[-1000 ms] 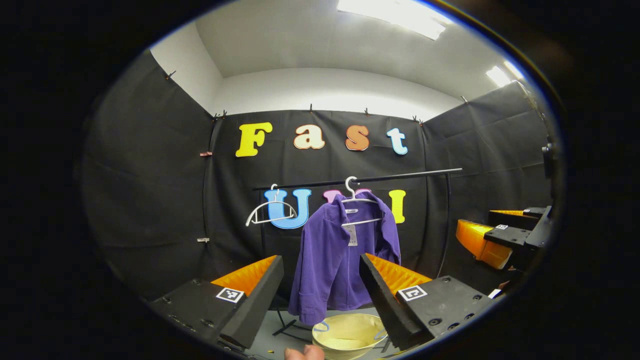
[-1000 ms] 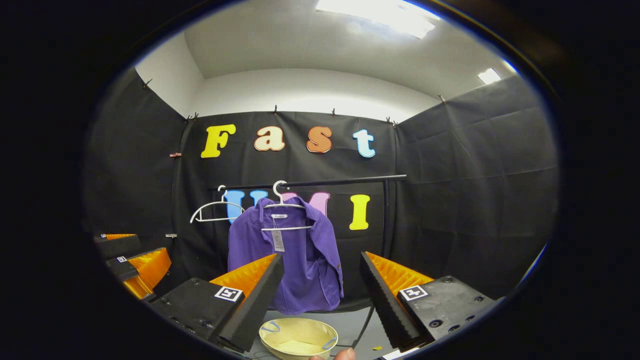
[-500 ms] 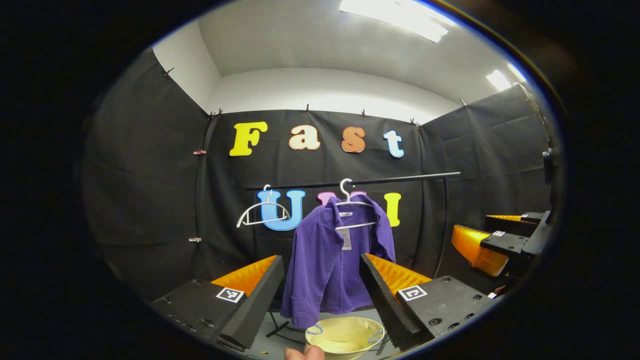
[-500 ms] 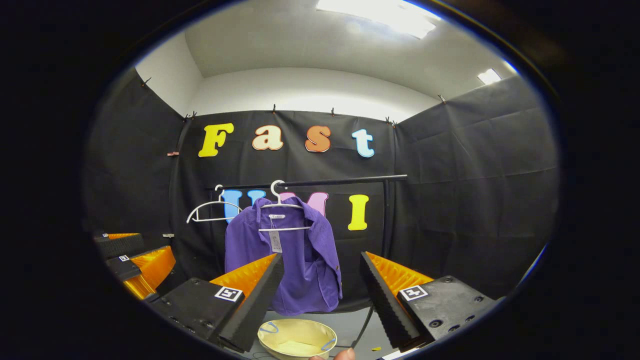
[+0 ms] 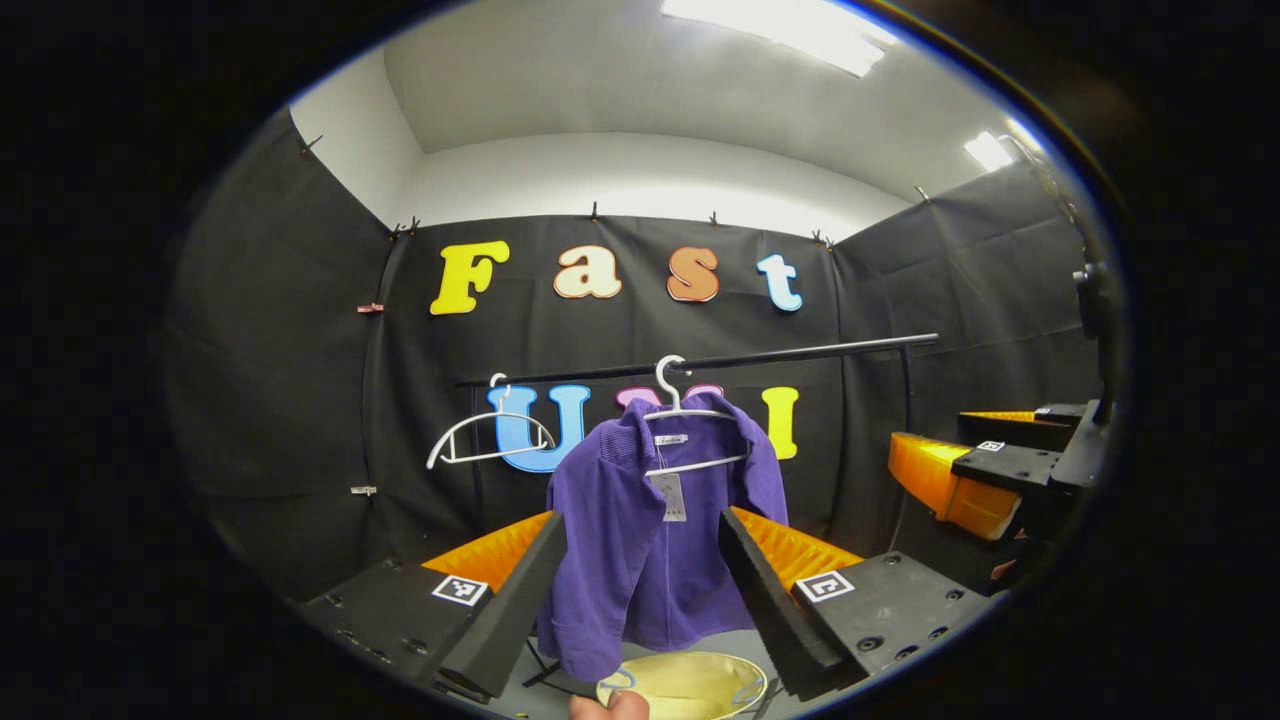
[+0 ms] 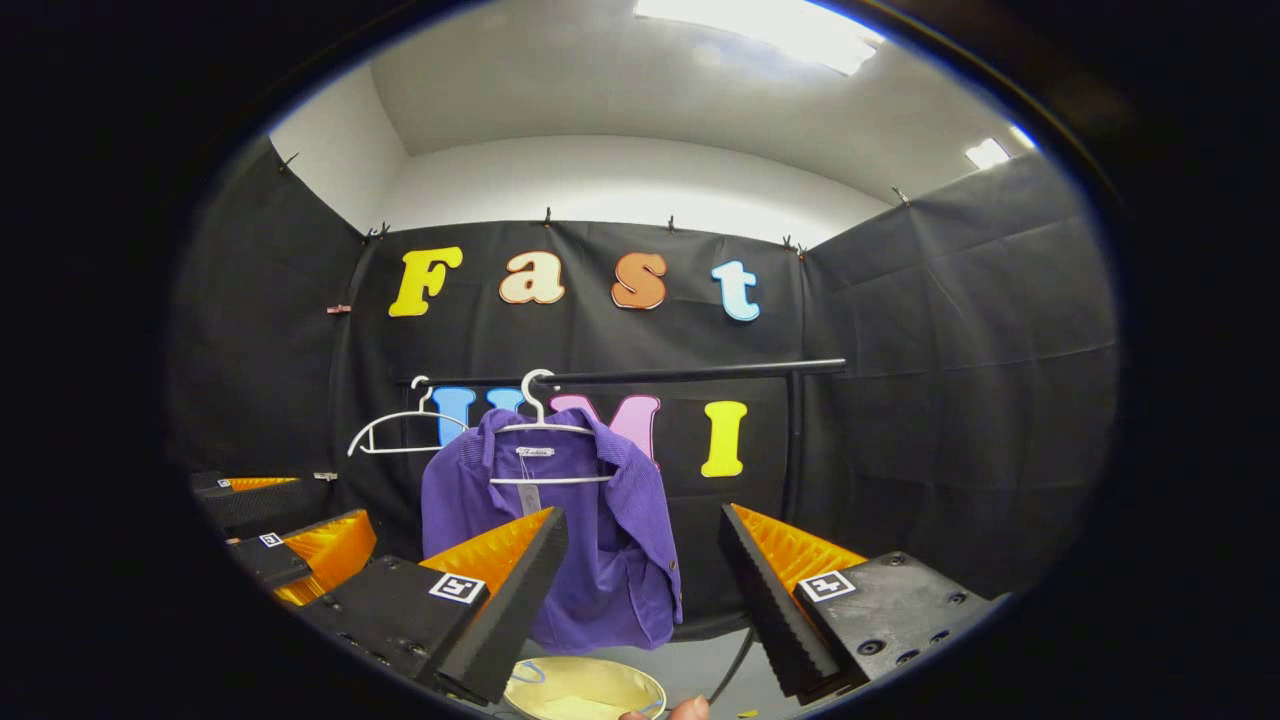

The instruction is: Grasp the clothes on the hanger with both hands and then place them into the laundry hamper below.

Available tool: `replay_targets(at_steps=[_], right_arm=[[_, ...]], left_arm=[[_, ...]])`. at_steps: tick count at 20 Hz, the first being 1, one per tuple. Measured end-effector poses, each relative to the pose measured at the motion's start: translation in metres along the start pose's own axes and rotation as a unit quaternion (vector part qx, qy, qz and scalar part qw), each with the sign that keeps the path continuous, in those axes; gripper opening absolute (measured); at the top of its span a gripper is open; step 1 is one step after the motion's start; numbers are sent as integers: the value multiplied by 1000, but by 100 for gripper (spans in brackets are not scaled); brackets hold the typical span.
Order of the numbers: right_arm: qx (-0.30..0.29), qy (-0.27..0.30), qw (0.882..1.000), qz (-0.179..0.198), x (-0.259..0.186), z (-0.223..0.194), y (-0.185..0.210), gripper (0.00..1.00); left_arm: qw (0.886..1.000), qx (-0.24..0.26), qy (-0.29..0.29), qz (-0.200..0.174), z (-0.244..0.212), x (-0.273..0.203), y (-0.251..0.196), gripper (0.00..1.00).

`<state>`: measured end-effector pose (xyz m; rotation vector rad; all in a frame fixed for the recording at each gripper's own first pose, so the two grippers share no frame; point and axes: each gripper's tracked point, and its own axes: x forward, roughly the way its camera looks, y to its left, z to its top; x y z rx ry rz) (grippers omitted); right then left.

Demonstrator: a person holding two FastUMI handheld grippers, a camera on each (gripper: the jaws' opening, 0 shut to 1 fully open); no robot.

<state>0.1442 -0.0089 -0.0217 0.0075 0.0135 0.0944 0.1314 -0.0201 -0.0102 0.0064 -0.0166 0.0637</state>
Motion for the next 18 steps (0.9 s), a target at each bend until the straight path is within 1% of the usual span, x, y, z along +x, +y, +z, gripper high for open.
replay_targets(at_steps=[3,5,7,10,12,15,16,18], right_arm=[[3,-1,1000,29,46,-9,2,98],[8,3,999,49,77,-21,6,98],[20,8,997,71,105,-33,12,98],[20,14,995,98,144,-54,19,98],[13,21,994,102,168,-71,19,98],[-4,19,996,92,203,-86,15,98],[-6,16,996,91,213,-89,16,98],[-5,9,996,89,231,-95,20,98]], left_arm=[[1000,-4,3,28,-5,43,-4,96],[999,-11,6,53,-8,73,-2,96],[997,-4,4,79,-11,99,5,96],[994,-2,20,106,-30,135,7,96],[993,-1,25,113,-42,160,4,96],[993,7,24,115,-52,194,-1,96],[992,10,22,121,-52,203,2,97],[990,14,18,141,-55,220,11,96]])
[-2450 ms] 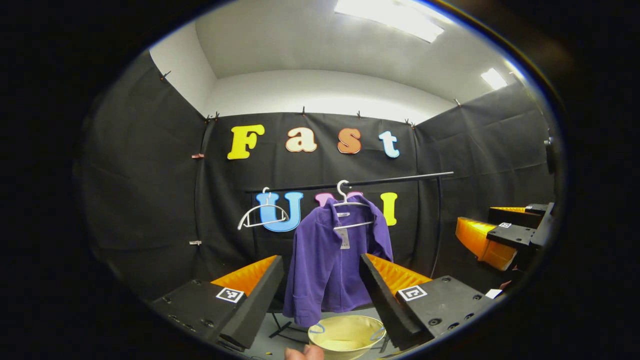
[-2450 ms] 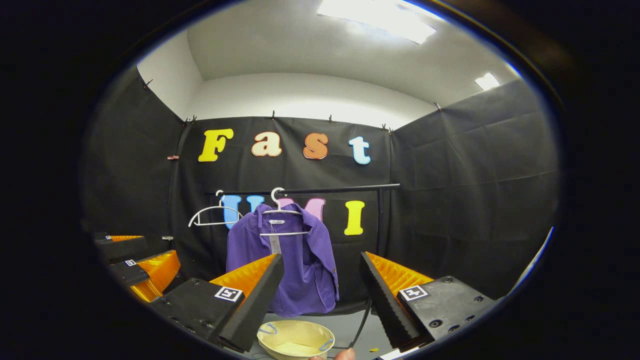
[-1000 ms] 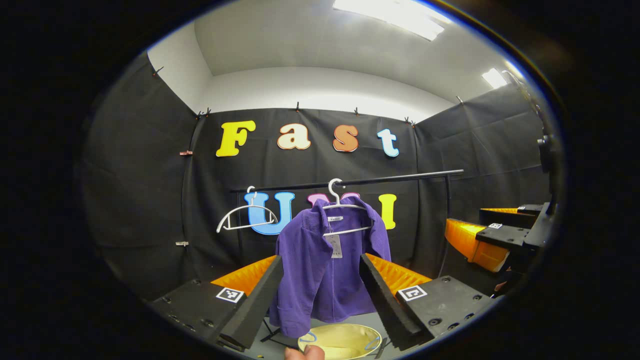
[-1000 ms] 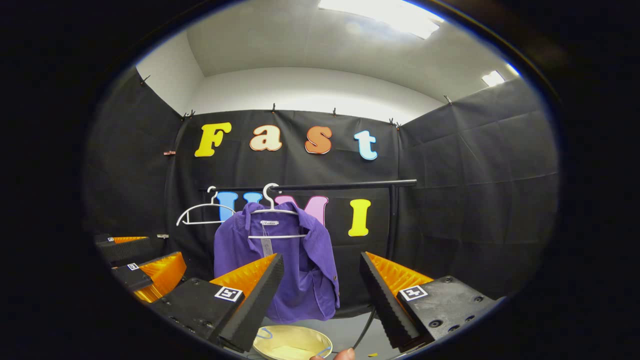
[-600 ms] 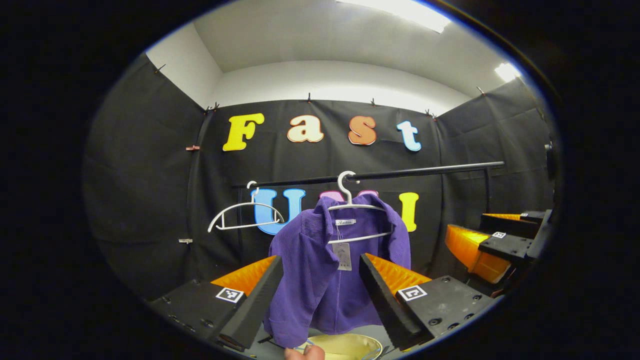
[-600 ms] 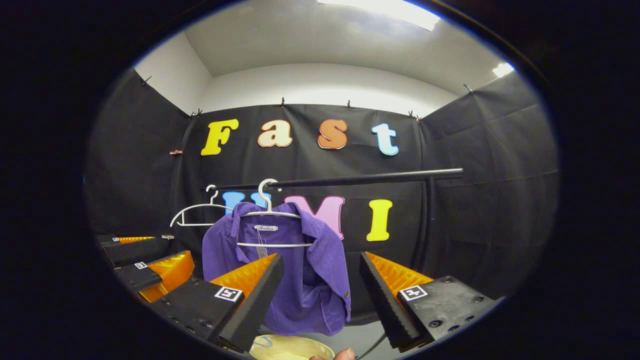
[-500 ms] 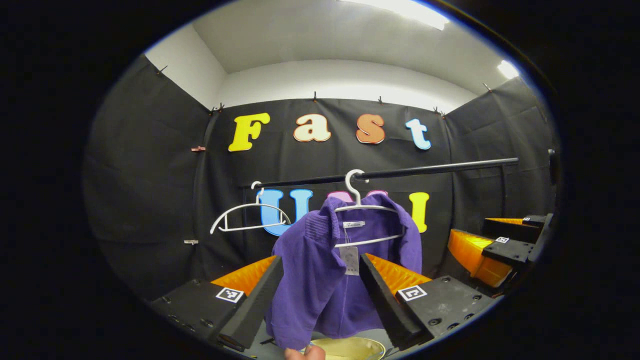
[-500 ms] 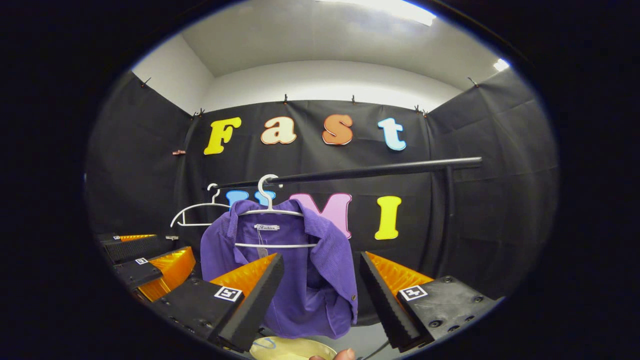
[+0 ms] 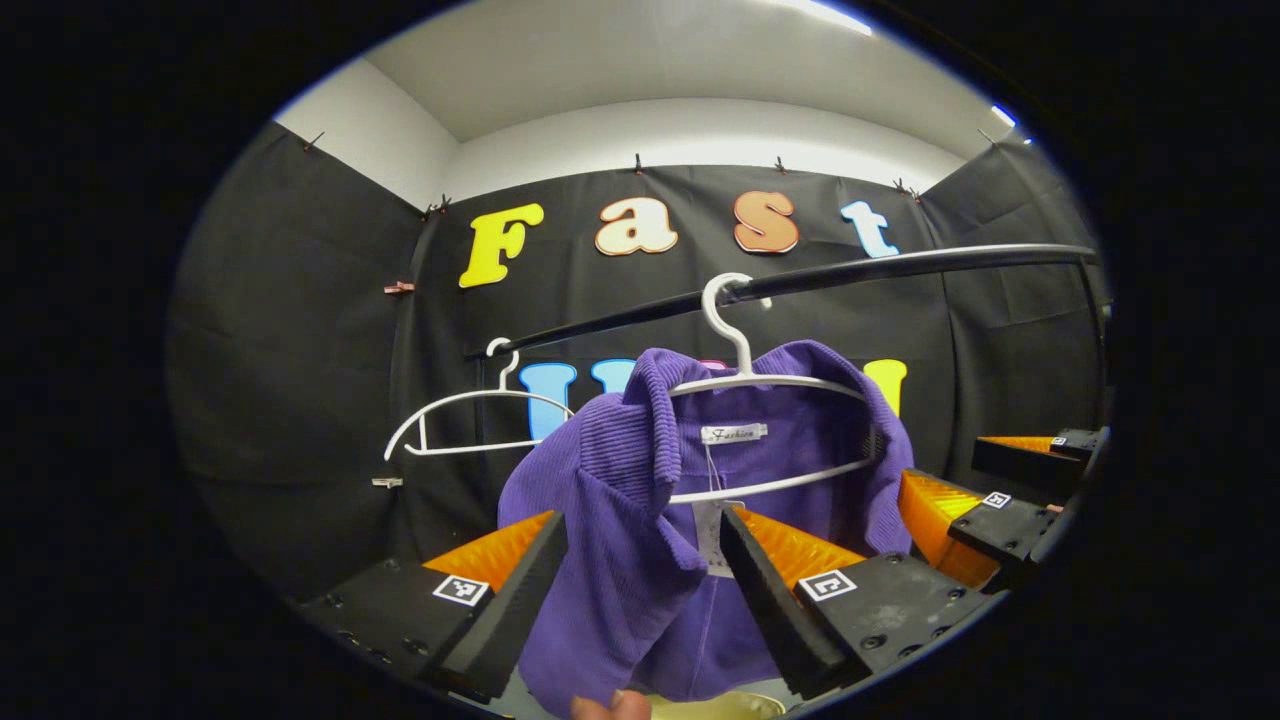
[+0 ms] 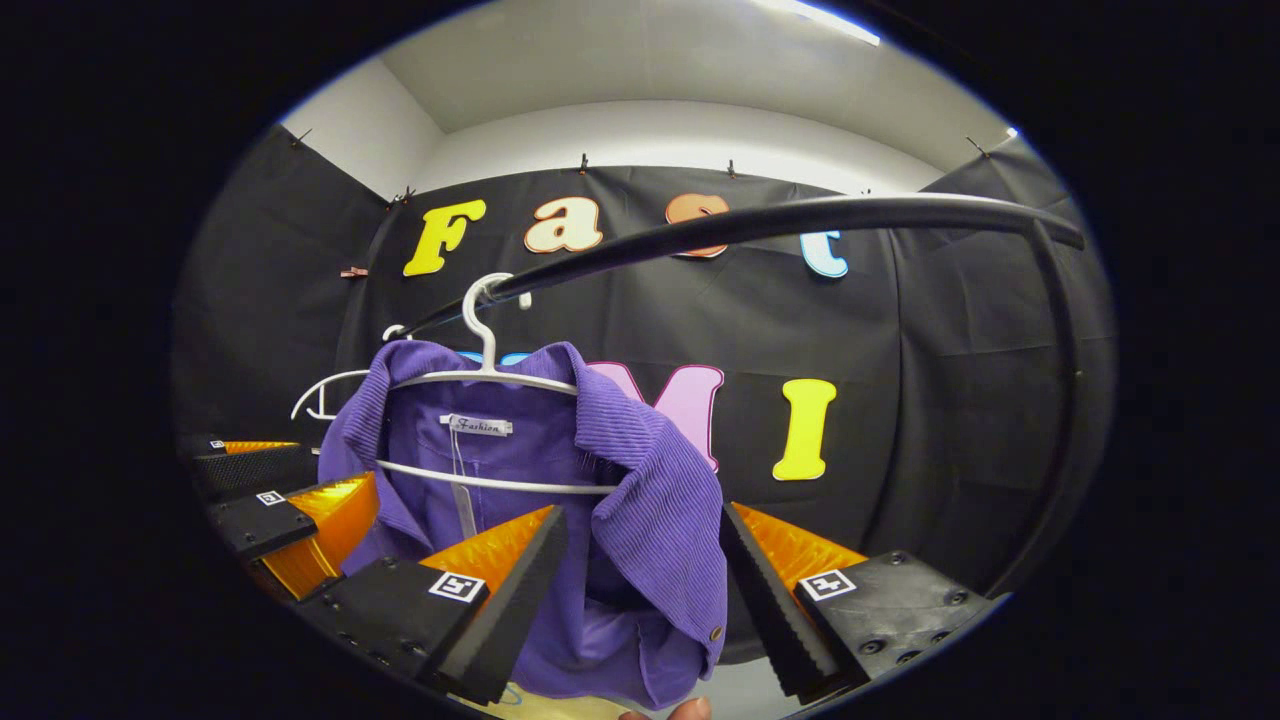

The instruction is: Grasp the clothes on the hanger with both hands and then place them into the laundry hamper below.

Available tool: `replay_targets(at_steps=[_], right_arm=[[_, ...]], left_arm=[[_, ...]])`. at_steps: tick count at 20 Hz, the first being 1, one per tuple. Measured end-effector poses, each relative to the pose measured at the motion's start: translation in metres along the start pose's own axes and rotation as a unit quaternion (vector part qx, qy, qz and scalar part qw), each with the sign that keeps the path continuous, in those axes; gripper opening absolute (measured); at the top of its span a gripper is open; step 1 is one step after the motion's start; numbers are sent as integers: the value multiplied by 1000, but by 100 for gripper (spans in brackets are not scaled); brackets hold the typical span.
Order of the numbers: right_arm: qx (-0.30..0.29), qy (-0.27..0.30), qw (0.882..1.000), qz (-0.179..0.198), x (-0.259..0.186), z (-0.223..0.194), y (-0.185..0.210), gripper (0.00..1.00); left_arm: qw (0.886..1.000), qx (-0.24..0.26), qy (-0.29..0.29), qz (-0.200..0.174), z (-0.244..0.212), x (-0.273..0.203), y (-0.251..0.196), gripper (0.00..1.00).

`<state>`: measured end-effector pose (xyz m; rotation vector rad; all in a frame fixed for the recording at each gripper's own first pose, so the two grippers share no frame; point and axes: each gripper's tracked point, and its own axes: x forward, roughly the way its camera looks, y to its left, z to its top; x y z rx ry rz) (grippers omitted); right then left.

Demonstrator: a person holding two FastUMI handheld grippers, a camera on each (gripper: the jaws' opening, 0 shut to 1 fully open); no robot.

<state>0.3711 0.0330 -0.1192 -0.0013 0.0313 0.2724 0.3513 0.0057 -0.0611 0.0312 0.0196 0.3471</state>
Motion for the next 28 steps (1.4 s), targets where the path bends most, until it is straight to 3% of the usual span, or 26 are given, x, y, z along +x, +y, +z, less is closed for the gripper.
replay_targets(at_steps=[6,10,12,13,16,17,18,21,22,25,28], right_arm=[[-7,-9,1000,16,43,-15,16,98],[-31,-12,999,-18,69,-25,1,98],[-37,-8,998,-45,77,-32,-14,98],[-40,-7,998,-52,76,-34,-20,98],[-14,-6,999,-35,80,-37,-20,34],[1,-10,1000,-21,78,-37,-17,13],[4,-11,1000,-18,79,-38,-20,10],[5,-30,999,-27,77,-33,-24,10],[12,-38,999,-33,73,-27,-26,5],[66,-43,997,-23,67,-21,-28,8],[115,-63,991,-42,70,-8,-46,4]], left_arm=[[999,26,-2,40,-16,50,11,96],[997,35,-9,67,-18,63,30,99],[996,47,-3,75,-24,66,37,89],[996,50,-1,76,-26,67,39,73],[995,53,-10,86,-21,69,46,23],[994,63,-8,91,-24,69,51,17],[995,68,-4,79,-25,70,48,11],[999,41,7,35,-27,69,42,11],[999,30,9,28,-26,67,43,7],[999,28,33,6,-34,69,42,7],[999,22,37,6,-23,69,45,5]])
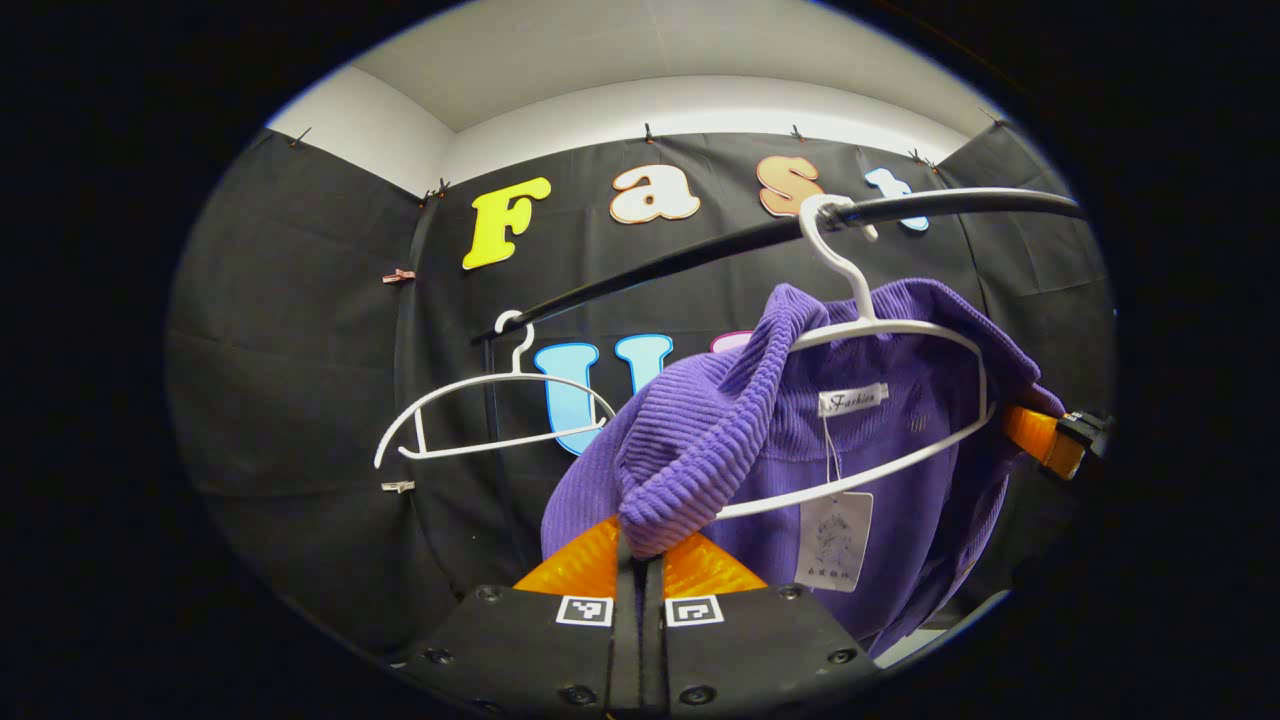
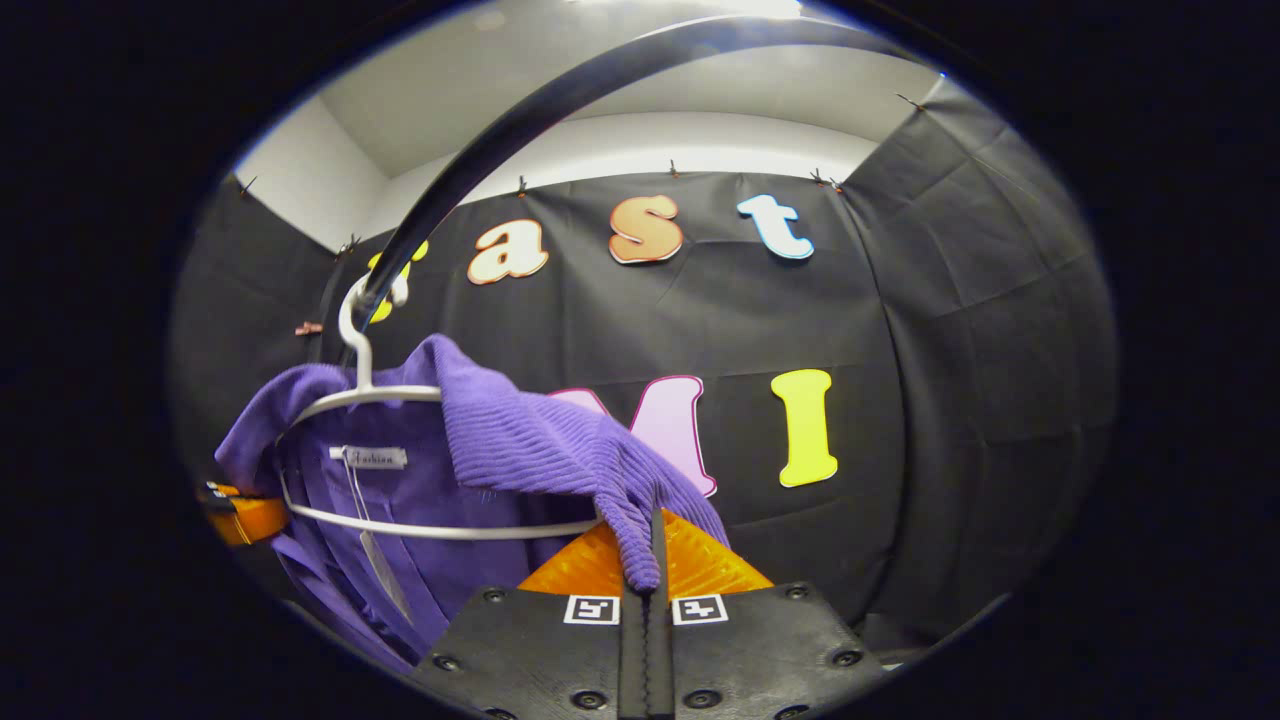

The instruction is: Grasp the clothes on the hanger with both hands and then place them into the laundry hamper below.

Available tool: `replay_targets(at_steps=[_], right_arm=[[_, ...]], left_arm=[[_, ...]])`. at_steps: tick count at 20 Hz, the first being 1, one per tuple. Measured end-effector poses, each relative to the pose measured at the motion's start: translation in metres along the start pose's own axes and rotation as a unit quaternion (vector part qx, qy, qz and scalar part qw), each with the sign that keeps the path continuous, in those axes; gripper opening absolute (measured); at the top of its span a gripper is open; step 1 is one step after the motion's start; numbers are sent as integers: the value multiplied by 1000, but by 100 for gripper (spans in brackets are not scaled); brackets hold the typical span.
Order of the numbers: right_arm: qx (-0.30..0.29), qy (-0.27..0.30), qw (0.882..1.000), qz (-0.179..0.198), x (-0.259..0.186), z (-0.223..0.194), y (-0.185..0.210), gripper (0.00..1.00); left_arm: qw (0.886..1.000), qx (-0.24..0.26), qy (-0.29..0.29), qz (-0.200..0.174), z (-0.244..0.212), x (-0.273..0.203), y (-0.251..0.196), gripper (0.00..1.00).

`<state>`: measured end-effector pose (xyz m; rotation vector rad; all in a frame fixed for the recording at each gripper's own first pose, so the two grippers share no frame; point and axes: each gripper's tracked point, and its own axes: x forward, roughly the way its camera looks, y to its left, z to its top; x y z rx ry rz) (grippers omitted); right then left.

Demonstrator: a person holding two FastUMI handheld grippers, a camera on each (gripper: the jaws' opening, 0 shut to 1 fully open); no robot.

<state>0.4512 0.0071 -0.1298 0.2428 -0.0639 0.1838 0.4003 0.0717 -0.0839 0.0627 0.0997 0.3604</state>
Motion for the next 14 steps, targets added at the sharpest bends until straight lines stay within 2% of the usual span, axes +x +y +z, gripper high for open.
replay_targets(at_steps=[4,5,6,8,14], right_arm=[[38,-26,999,-15,23,18,-17,4],[49,-25,998,-16,28,17,-17,8],[66,-22,998,-13,30,17,-16,4],[97,-23,995,-5,42,17,-14,4],[77,-23,997,12,47,8,-11,4]], left_arm=[[1000,21,-4,-1,17,-2,-2,5],[1000,22,-4,-3,20,-2,-3,5],[1000,19,-4,-1,23,-2,0,5],[1000,11,-5,4,28,-4,6,5],[1000,17,-7,11,29,-3,12,5]])
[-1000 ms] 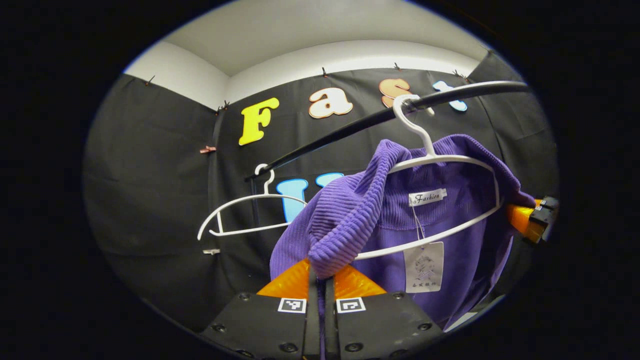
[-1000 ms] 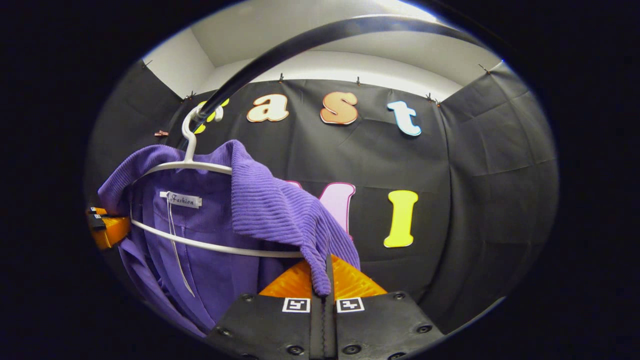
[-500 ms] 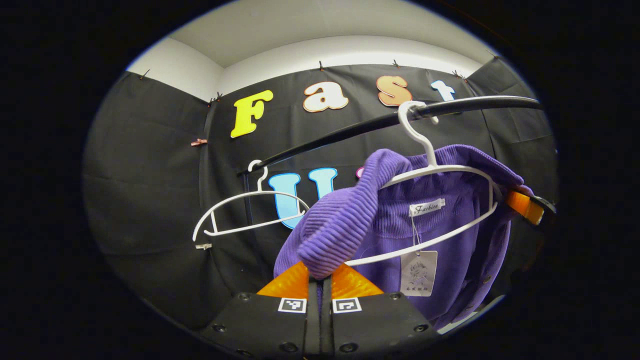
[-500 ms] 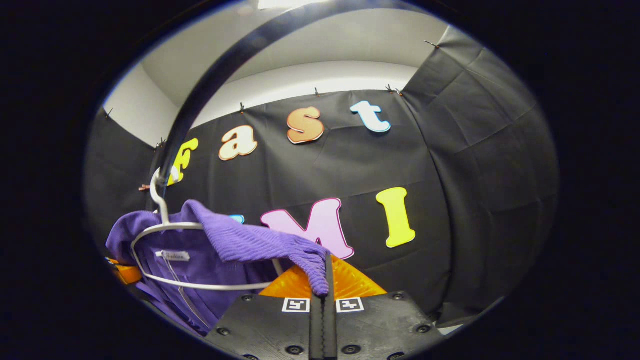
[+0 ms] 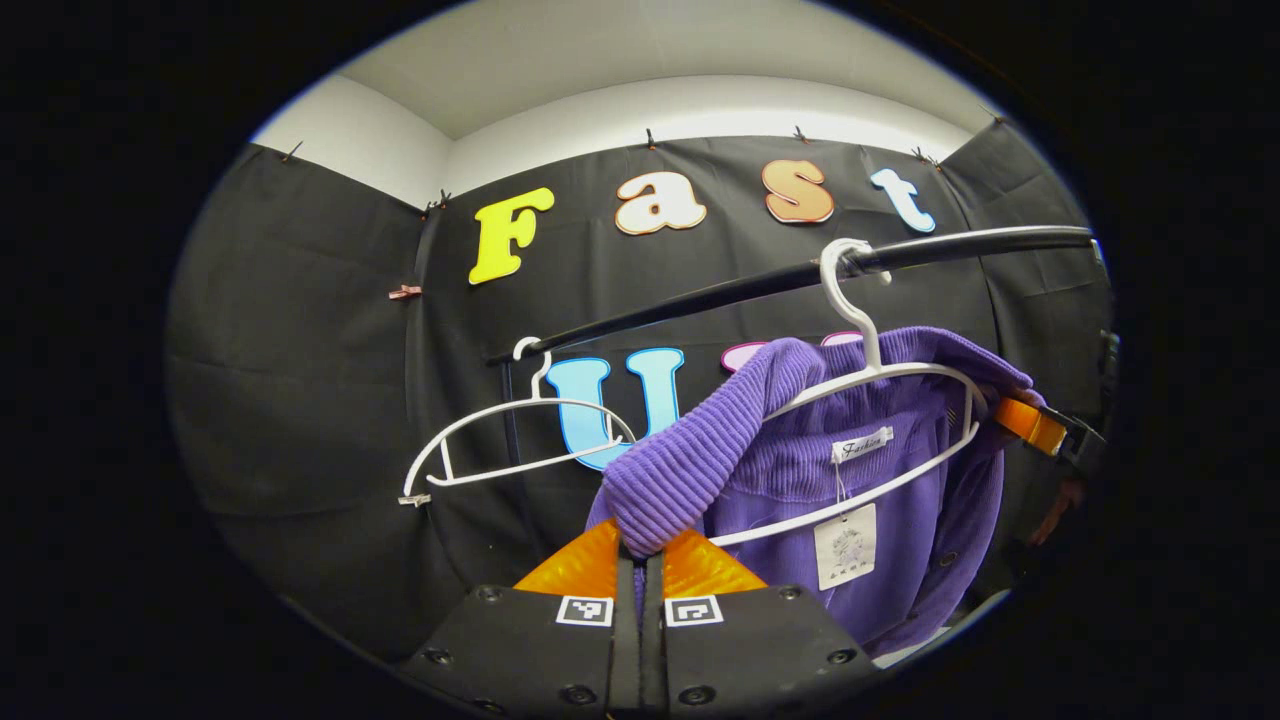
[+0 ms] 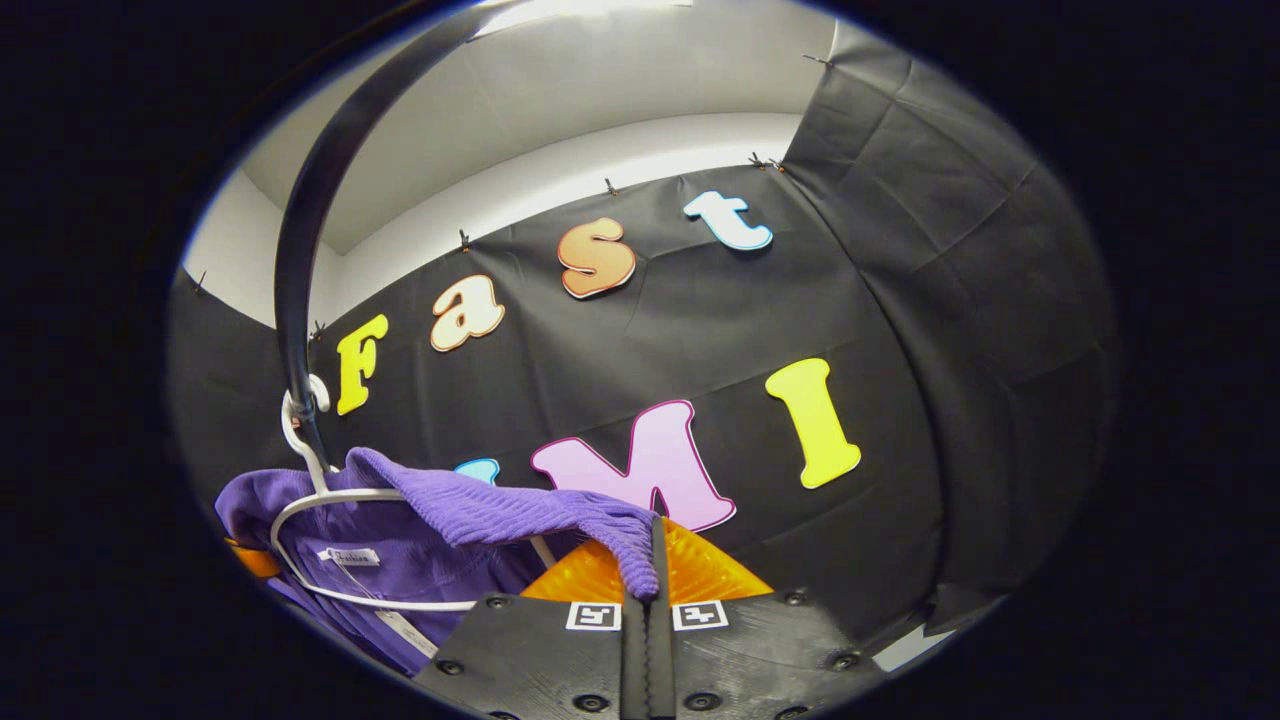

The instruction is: Grasp the clothes on the hanger with both hands and then place them into the laundry hamper below.

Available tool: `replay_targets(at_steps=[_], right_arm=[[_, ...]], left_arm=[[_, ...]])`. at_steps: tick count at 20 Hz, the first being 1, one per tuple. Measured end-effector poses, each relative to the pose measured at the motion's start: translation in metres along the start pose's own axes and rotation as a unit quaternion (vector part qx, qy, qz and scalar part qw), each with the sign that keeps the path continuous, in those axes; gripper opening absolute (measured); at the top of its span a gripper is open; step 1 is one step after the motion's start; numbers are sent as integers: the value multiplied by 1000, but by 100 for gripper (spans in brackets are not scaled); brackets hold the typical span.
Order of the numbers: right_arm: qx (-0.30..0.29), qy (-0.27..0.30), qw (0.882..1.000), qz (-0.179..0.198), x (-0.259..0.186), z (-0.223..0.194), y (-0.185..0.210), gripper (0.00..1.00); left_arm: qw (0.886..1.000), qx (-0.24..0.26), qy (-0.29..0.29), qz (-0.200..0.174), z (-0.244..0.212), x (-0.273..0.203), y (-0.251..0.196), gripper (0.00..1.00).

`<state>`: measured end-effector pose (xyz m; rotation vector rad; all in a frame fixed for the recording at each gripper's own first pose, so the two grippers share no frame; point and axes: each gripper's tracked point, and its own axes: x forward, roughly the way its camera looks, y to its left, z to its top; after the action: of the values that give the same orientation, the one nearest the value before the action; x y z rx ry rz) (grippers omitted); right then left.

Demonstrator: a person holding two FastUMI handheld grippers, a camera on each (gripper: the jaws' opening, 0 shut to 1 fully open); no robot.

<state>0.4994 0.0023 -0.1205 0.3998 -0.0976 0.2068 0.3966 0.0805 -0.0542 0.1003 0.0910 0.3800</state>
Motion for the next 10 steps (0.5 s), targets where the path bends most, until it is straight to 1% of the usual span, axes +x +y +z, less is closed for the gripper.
replay_targets(at_steps=[4,5,6,7,8,9,10], right_arm=[[-8,7,1000,17,9,-12,1,4],[-9,6,1000,19,9,-13,1,9],[-9,10,1000,21,8,-16,1,4],[-3,10,1000,26,7,-15,2,4],[11,13,999,33,11,-16,4,8],[31,19,998,41,15,-16,4,4],[51,23,997,48,16,-17,2,4]], left_arm=[[1000,3,-2,3,-4,3,2,5],[1000,3,-3,4,-5,3,2,5],[1000,3,-2,4,-4,4,2,5],[1000,4,-3,6,-4,6,3,5],[1000,6,-2,8,-2,6,5,5],[1000,5,0,9,-2,7,6,5],[1000,2,1,7,1,7,6,5]])
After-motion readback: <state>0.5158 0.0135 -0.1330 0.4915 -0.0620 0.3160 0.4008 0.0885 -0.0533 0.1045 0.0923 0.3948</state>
